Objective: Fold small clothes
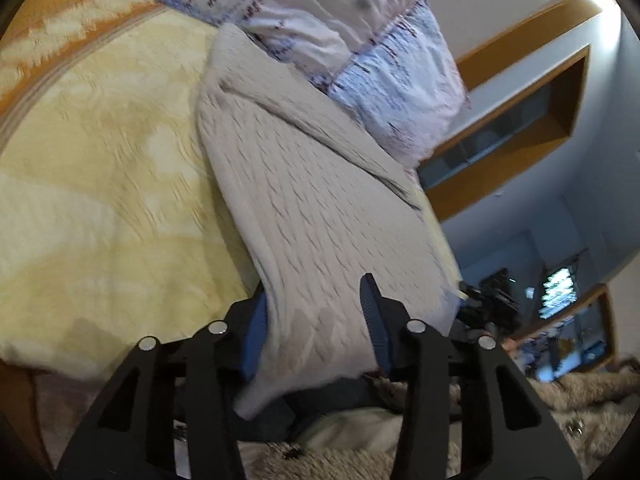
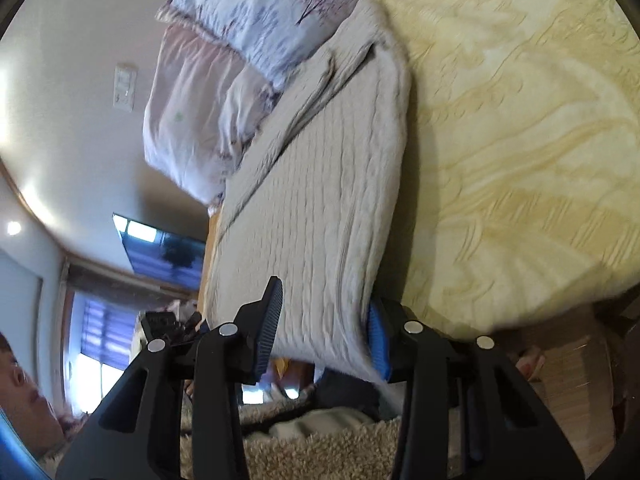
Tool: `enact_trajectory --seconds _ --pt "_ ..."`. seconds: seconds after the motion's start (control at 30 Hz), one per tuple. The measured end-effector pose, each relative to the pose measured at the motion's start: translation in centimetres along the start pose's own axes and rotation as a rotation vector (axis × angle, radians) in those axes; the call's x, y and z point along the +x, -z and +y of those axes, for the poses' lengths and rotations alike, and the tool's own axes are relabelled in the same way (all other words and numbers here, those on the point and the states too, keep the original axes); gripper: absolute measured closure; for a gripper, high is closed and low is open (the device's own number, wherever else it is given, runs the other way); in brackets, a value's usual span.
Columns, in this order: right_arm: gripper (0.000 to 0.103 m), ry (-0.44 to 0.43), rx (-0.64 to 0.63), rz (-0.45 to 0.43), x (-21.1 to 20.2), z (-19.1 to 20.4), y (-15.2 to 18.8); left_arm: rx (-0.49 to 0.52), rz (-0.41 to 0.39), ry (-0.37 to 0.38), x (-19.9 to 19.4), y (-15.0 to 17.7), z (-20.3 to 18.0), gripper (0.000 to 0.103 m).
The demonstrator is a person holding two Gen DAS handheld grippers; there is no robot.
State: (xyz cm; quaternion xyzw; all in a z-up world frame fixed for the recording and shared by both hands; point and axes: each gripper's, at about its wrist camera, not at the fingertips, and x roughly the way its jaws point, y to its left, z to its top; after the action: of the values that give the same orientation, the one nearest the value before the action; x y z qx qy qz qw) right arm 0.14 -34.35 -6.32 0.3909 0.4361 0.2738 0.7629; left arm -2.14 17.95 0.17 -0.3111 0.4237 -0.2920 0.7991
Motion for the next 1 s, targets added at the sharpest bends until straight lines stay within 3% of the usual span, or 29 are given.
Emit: enact_trajectory --seconds 0.1,0.2,0.33,0.43,0.57,0.6,0.63,0.67,0.7,0.77,0.9,1.0 --pt "0.061 0.03 -0.042 0.036 -0.2 0.6 0.7 -0.021 0.012 0.062 0.0 1.8 0.5 0.067" --pt "0.061 0.062 -0.069 0.095 -0.5 0.7 1.7 -0.051 0.025 0.121 -0.2 3.1 1.0 0.067" --pt "0.061 0.143 -0.096 0.166 -0.1 0.6 3.2 -0.015 0.096 0.111 0.7 4.2 0.5 0.067" --pt "0.063 0.143 -0.09 0.175 0.4 0.1 3.5 0.005 0.128 0.109 1.7 4.4 0.0 0.067" --pt "0.073 0.131 -0.07 0.175 1.0 -0.8 3.3 0.022 0.152 0.096 2.5 4.4 -0.5 0.067" --pt "0.08 0.131 -0.074 0.18 1.2 -0.8 3.3 0.024 0.155 0.093 2.6 4.4 -0.6 0.067" --pt "0.093 0.123 -0.072 0.193 1.2 -0.8 3.3 0.026 0.155 0.095 2.7 4.3 -0.7 0.072" --pt "0.094 0.126 -0.09 0.201 1.3 -0.5 3.4 0.029 0.156 0.098 2.7 4.3 -0.8 0.078" --pt "0.094 0.133 -0.112 0.204 1.3 -0.3 3.5 0.037 0.162 0.104 2.7 4.3 -1.0 0.091" --pt "0.094 0.155 -0.187 0.211 1.3 1.0 3.5 0.059 0.166 0.108 2.6 4.1 -1.3 0.095" --pt "0.095 0.155 -0.262 0.139 0.1 3.2 2.5 0.119 0.131 0.124 1.4 3.1 -2.5 0.097" --pt "0.095 0.172 -0.326 -0.026 -1.9 4.8 0.8 0.158 0.064 0.108 0.2 1.9 -3.2 0.097"
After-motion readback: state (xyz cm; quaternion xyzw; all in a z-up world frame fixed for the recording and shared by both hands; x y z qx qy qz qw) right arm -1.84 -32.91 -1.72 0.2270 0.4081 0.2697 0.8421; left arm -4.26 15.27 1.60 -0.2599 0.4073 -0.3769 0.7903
